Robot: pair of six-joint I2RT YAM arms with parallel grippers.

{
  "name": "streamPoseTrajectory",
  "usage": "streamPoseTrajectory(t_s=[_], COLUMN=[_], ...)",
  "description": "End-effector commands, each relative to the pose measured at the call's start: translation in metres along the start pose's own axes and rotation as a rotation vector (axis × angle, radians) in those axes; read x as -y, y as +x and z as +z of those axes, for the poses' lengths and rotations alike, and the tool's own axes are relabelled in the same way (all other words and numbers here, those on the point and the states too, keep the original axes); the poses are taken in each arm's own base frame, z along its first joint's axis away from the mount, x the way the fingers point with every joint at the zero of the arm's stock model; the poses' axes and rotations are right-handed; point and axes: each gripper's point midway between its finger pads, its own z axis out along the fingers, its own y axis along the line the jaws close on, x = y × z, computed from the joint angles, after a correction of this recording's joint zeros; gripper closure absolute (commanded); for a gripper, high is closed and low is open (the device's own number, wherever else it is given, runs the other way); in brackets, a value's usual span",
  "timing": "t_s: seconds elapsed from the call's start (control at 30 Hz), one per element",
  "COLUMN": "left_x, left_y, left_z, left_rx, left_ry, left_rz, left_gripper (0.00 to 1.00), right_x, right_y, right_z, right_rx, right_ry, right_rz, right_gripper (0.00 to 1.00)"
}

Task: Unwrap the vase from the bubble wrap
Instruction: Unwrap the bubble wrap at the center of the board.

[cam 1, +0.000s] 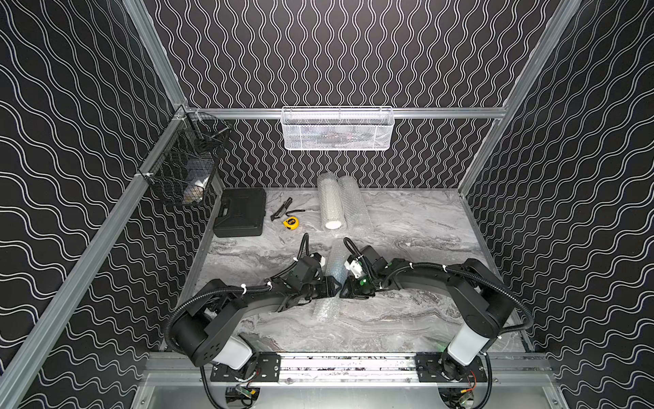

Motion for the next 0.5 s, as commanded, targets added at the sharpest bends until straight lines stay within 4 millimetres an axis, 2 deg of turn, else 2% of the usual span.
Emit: streamPoseTrajectory(t_s=[0.0,0.2,0.47], left_x=[-0.007,-0.017,-0.025], left_y=[-0.001,0.000,-0.002], left_z=[-0.001,-0.004,-0.011], left_rx=[0.024,0.035,0.053], left_ry=[-0.033,-0.086,-0.138], left_rz=[-0.054,-0.062,-0.060], left_gripper=[0.49,0.49,0.49], right_x=[-0.010,-0.012,-0.002], right_y=[0.001,0.012,0.034], right_z=[0.005,0.010,0.011], right_rx=[-0.006,-0.050,-0.134], right_ry=[-0.054,-0.055,-0.052], right_rz=[0.032,-0.049,-0.189], right_gripper=[0.69,0.83,0.92])
